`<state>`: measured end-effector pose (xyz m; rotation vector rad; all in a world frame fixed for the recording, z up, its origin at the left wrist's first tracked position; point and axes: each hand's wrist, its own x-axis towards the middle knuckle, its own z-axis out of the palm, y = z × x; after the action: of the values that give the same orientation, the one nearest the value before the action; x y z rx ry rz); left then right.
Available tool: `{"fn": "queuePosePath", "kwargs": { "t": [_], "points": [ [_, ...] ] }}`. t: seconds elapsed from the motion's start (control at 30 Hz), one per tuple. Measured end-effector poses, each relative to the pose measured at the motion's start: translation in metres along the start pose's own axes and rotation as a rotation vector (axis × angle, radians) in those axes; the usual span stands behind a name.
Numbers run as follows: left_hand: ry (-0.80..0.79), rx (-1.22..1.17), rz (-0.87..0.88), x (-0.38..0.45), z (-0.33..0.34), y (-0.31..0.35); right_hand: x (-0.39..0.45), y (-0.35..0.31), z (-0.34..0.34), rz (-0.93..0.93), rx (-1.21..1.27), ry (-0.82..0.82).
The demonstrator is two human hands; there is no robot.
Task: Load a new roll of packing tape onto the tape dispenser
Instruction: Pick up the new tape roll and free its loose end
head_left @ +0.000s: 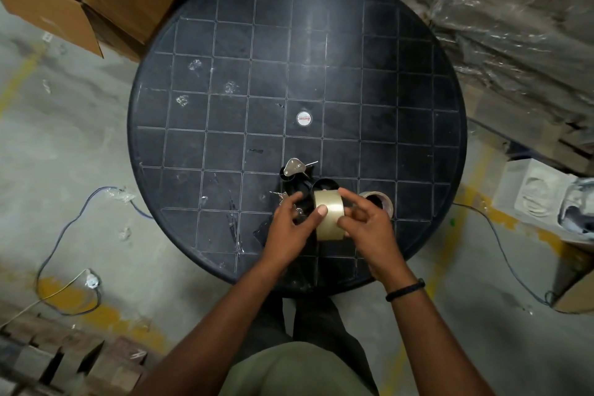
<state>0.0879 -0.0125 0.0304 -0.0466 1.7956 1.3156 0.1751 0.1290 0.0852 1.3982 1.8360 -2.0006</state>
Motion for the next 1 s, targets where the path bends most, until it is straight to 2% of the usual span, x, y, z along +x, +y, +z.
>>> {"fn": "queuePosePath", "kwargs": {
  "t": [0.07, 0.2, 0.27, 0.33, 0.4, 0.47, 0.6, 0.77, 1.0],
  "points": [
    [-0.158, -0.053, 0.010, -0.004, 0.002, -0.001, -0.001, 0.000, 0.001, 0.000, -0.014, 0.000],
    [-0.109, 0.186, 0.098, -0.008, 0.001, -0.003, 0.002, 0.003, 0.000, -0.100, -0.264, 0.072],
    [-0.098, 0.309, 0.123, -0.006, -0.003, -0.001, 0.002, 0.001, -0.004, -0.234, -0.538, 0.098],
    [-0.059, 0.533, 0.251, -0.003, -0.009, 0.003, 0.003, -0.001, -0.005, -0.390, -0.794, 0.101],
    [-0.077, 0.706, 0.365, -0.003, -0.012, 0.012, 0.003, -0.004, -0.007, -0.507, -0.941, 0.070],
    [-0.113, 0.766, 0.411, -0.003, -0.013, 0.020, 0.004, -0.003, -0.006, -0.593, -1.015, 0.053],
    [-0.205, 0.719, 0.365, 0.000, -0.018, 0.022, 0.009, -0.002, -0.015, -0.593, -0.949, 0.017],
    [-0.190, 0.592, 0.343, -0.007, -0.016, 0.020, 0.014, -0.002, -0.023, -0.628, -0.917, -0.059],
    [-0.119, 0.550, 0.371, -0.006, -0.013, 0.029, 0.014, 0.003, -0.021, -0.614, -0.692, 0.050]
  ]
}}
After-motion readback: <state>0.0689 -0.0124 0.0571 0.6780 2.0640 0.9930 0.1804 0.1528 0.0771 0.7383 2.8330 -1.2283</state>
